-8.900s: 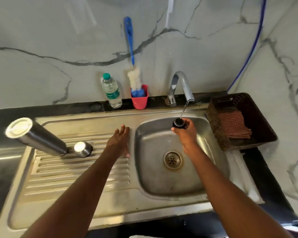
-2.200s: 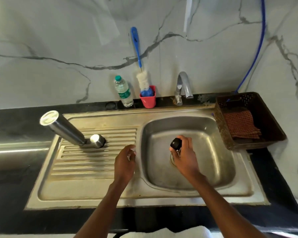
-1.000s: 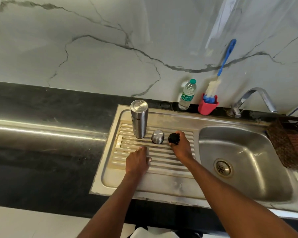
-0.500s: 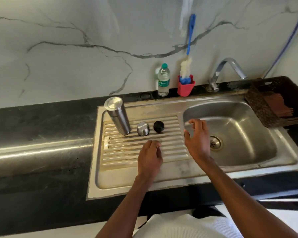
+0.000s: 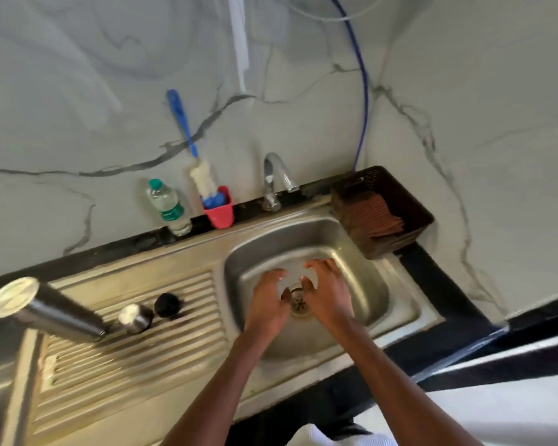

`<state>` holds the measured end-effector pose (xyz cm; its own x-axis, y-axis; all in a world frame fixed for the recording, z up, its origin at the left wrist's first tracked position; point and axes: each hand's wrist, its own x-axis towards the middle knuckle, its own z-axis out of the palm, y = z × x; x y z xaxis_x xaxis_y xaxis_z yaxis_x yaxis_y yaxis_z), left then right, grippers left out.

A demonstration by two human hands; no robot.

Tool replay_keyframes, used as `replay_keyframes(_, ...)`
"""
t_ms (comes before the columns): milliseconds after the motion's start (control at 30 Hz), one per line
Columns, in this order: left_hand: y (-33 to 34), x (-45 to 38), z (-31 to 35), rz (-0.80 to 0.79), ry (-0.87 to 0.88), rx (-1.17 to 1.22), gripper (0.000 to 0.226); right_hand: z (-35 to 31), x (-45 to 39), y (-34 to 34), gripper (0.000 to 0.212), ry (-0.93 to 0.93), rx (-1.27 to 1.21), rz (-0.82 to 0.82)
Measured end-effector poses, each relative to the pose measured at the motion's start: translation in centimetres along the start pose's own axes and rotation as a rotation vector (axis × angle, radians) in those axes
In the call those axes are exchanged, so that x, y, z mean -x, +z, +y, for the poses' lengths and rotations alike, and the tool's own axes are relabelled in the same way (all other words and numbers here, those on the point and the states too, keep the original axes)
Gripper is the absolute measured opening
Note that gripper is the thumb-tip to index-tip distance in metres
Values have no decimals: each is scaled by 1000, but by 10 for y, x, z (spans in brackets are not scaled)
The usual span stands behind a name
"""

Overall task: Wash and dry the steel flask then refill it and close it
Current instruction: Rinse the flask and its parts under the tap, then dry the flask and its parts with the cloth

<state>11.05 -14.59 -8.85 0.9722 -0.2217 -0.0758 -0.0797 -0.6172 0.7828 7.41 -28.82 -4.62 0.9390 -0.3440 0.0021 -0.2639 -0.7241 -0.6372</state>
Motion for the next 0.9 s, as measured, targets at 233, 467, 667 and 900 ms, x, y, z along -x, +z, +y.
replay_keyframes(233, 61, -68, 85, -40, 16, 74, 35, 60, -82, -92, 24, 0, -132, 244)
replay_keyframes(467, 94, -112, 160, -255, 126, -41, 66, 125, -195, -125, 29, 17, 184, -84)
replay_keyframes(667, 115, -127, 170, -252, 97, -169, 74, 158, -263, -104, 63, -211, 489, -376)
replay_keyframes(900, 125, -121, 165, -179, 86, -85, 76, 160, -297, -95, 89, -275, 752, -534)
